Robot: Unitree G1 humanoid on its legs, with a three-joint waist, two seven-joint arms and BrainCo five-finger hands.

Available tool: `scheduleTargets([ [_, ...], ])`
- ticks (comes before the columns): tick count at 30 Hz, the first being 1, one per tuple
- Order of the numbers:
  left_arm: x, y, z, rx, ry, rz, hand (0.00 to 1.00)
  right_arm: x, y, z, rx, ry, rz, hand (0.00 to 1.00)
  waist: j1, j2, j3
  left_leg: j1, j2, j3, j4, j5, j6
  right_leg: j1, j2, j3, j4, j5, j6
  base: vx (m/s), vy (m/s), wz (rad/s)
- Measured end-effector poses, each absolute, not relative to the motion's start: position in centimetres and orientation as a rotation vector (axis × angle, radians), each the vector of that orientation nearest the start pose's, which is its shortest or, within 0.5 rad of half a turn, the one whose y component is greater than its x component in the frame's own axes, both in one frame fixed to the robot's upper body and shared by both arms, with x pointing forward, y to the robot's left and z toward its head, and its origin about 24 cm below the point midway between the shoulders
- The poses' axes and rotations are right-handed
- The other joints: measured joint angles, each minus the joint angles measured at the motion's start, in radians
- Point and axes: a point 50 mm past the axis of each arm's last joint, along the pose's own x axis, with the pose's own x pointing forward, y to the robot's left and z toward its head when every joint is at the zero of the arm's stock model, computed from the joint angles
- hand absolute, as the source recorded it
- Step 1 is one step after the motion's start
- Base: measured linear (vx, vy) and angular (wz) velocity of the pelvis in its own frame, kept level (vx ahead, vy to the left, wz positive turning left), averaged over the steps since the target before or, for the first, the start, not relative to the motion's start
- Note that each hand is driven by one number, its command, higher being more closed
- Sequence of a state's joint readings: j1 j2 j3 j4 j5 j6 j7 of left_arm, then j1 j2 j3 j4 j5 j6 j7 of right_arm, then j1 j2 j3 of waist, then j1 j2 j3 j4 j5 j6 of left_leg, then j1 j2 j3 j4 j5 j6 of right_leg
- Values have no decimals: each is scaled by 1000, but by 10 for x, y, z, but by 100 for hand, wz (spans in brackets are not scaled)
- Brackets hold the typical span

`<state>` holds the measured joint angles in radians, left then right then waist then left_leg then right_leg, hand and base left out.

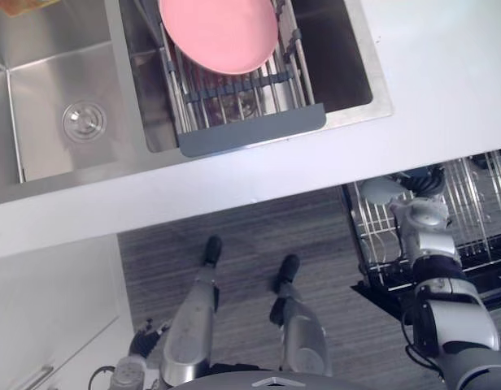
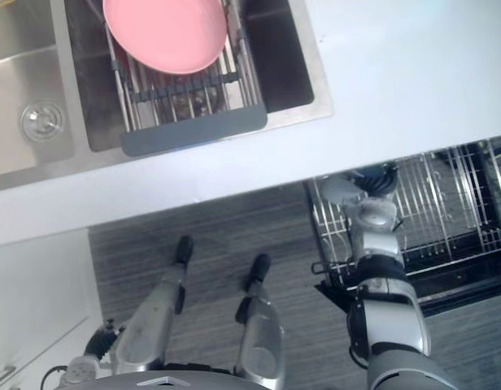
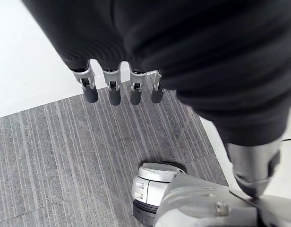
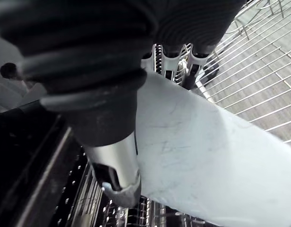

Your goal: Walk over to the sink, pick up the cup, carry it to the dishwasher, place the cup inside the dishwasher, then close the dishwasher door

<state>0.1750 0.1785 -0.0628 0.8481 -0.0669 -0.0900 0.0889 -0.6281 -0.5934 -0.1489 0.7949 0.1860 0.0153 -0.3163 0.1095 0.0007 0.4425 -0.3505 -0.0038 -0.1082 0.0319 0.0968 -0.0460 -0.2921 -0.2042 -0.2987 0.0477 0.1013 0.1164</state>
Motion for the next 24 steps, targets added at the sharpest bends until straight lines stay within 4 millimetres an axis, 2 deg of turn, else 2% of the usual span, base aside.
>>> scheduleTargets([
  [3, 109, 214, -141, 156, 915, 171, 0, 337, -340, 119, -307, 88, -665, 100, -1, 3, 6, -5, 0, -2, -40, 26, 1, -29, -4, 1, 16, -7, 0, -23, -14, 4],
  [8, 115, 213, -139, 147, 888, 177, 0, 329, -349, 105, -356, 192, -712, 100, -7, 4, 7, 3, 3, -3, -85, 57, -1, -63, -11, 3, 64, -31, 0, -9, -16, 1],
  [11, 121, 213, -137, 140, 865, 181, 0, 325, -357, 106, -407, 208, -723, 100, -12, 4, 7, 5, 2, -2, -96, 64, 0, -76, -16, 6, 84, -39, 0, -6, -10, 1],
  [14, 127, 213, -135, 138, 849, 181, 0, 319, -363, 102, -385, 222, -737, 100, -11, 3, 7, 6, 3, -4, -108, 74, -3, -77, -15, 3, 84, -40, 0, -14, -33, 4],
  [19, 133, 212, -133, 152, 834, 177, 0, 315, -362, 90, -379, 246, -702, 100, -5, 2, 7, 4, 3, -4, -108, 75, -5, -78, -15, 3, 83, -40, 0, -4, -14, 0],
  [20, 133, 212, -133, 152, 834, 178, 0, 316, -361, 90, -375, 241, -696, 0, -5, 2, 7, 4, 3, -3, -108, 76, -5, -78, -15, 3, 83, -40, 0, 0, 0, 0],
  [24, 133, 212, -133, 153, 831, 177, 0, 323, -348, 86, -311, 226, -646, 0, -3, 1, 8, 4, 4, -3, -108, 76, -6, -80, -14, 4, 83, -40, 0, -9, -35, -1],
])
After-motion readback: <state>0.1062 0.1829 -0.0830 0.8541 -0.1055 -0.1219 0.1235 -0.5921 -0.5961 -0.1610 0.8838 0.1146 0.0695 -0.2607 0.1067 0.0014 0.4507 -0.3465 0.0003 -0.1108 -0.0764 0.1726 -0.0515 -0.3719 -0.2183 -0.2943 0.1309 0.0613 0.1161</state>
